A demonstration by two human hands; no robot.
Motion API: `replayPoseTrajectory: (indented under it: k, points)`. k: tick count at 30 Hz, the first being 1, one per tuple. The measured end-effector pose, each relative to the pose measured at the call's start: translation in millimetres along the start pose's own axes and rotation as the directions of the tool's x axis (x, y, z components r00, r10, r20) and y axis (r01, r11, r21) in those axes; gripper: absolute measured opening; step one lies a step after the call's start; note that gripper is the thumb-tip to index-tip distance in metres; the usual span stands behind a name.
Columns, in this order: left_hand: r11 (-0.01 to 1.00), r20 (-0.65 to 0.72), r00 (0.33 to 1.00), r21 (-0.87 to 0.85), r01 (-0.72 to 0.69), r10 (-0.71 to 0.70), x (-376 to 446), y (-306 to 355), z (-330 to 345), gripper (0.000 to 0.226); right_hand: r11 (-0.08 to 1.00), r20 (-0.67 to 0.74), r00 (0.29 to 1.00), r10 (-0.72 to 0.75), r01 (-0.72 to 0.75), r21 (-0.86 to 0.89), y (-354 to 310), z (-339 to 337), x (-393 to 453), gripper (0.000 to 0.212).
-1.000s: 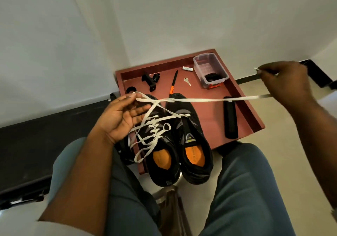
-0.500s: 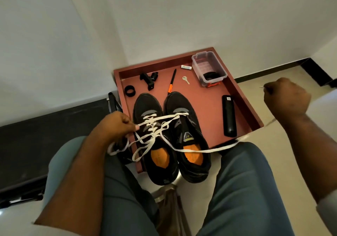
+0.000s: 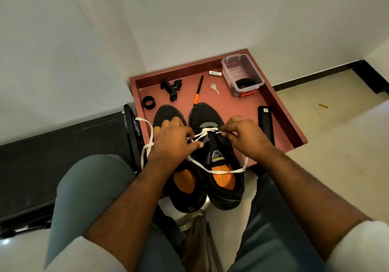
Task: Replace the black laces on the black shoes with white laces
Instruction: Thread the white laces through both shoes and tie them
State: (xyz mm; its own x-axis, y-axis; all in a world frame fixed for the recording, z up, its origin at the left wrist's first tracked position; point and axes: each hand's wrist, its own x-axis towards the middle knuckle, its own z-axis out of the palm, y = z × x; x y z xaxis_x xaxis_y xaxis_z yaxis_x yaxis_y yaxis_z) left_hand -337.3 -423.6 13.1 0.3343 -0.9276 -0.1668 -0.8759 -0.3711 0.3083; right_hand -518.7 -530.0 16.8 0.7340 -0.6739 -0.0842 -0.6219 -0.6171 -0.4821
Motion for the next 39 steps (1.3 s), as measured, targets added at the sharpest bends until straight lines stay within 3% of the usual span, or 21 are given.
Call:
replayPoseTrajectory:
  k: [2,5,7,9,12,14,15,16,18,20,22,23,24,25,26,27,28,29,32,35,39]
  points:
    - [1.000,-0.002,1.000,0.008,-0.022,0.022,1,1,1,0.015,1.000,0.022,1.000,-0.004,0.004,-0.002,-2,8,3,0.023]
    - [0.906,-0.152,0.976,-0.415,0.082,-0.159,0,-8,0,0.015,0.996,-0.008,0.996,0.087,-0.087,0.003,-4,12,6,0.022]
    - [0.814,-0.135,0.967,-0.571,0.102,-0.216,2,-12,-1,0.019,0.979,-0.046,0.980,0.194,-0.190,0.075,-3,12,6,0.020]
    - [0.892,-0.042,0.990,-0.441,0.100,-0.132,2,-5,-4,0.020,0.944,-0.082,0.952,0.294,-0.275,0.180,-3,11,6,0.015]
    - [0.992,0.091,0.996,0.124,0.006,-0.017,0,13,1,0.029,0.871,-0.132,0.911,0.391,-0.321,0.372,-6,8,0,0.011]
    - [0.995,0.132,0.990,0.099,0.031,-0.044,0,20,2,0.021,0.797,-0.141,0.884,0.446,-0.321,0.511,-8,4,-8,0.012]
    - [0.983,0.160,0.984,-0.148,0.105,-0.081,0,20,-3,0.019,0.756,-0.140,0.869,0.475,-0.321,0.571,-9,1,-14,0.012]
    - [0.849,0.235,0.964,-0.478,0.223,-0.121,0,19,-9,0.019,0.719,-0.145,0.854,0.500,-0.316,0.619,-8,-2,-19,0.011]
    - [0.362,0.336,0.937,-0.866,0.346,-0.091,1,16,-29,0.021,0.666,-0.166,0.821,0.547,-0.307,0.680,-6,-5,-28,0.010]
    - [0.066,0.388,0.921,-0.919,0.389,-0.034,-1,6,-46,0.023,0.624,-0.163,0.799,0.579,-0.306,0.719,-8,-7,-36,0.009]
    - [-0.089,0.466,0.882,-0.884,0.460,-0.068,-2,-12,-55,0.022,0.576,-0.140,0.797,0.587,-0.290,0.764,-12,-7,-41,0.009]
    - [-0.017,0.502,0.852,-0.863,0.506,-0.151,-1,-24,-55,0.021,0.555,-0.129,0.798,0.589,-0.284,0.782,-14,-7,-43,0.011]
    - [0.222,0.488,0.822,-0.802,0.555,-0.294,0,-38,-53,0.020,0.536,-0.117,0.797,0.592,-0.281,0.796,-16,-7,-44,0.013]
    - [0.565,0.393,0.799,-0.567,0.600,-0.455,0,-52,-51,0.023,0.514,-0.104,0.797,0.595,-0.277,0.812,-16,-7,-45,0.015]
    - [0.762,0.185,0.796,-0.231,0.605,-0.576,0,-63,-48,0.029,0.484,-0.090,0.796,0.599,-0.270,0.832,-18,-8,-45,0.015]
    - [0.827,-0.050,0.826,-0.072,0.558,-0.562,-2,-66,-46,0.033,0.449,-0.079,0.796,0.601,-0.254,0.857,-19,-9,-45,0.014]
    - [0.873,-0.204,0.849,-0.143,0.467,-0.487,-3,-61,-45,0.036,0.413,-0.070,0.796,0.602,-0.235,0.880,-22,-10,-45,0.013]
    - [0.882,-0.244,0.879,-0.353,0.313,-0.409,-6,-48,-48,0.033,0.373,-0.064,0.795,0.603,-0.210,0.904,-25,-10,-45,0.011]
    - [0.589,-0.078,0.992,-0.808,-0.008,-0.095,-11,13,-48,0.021,0.266,-0.061,0.800,0.597,-0.126,0.956,-38,-10,-43,0.013]
    - [0.408,0.017,0.995,-0.913,-0.026,0.101,-16,56,-24,0.029,0.186,-0.055,0.805,0.591,-0.069,0.980,-45,-6,-40,0.012]
    - [0.225,0.068,0.998,-0.972,0.065,0.005,-11,63,-5,0.020,0.021,0.052,0.796,0.603,-0.082,0.996,-44,2,-33,0.007]
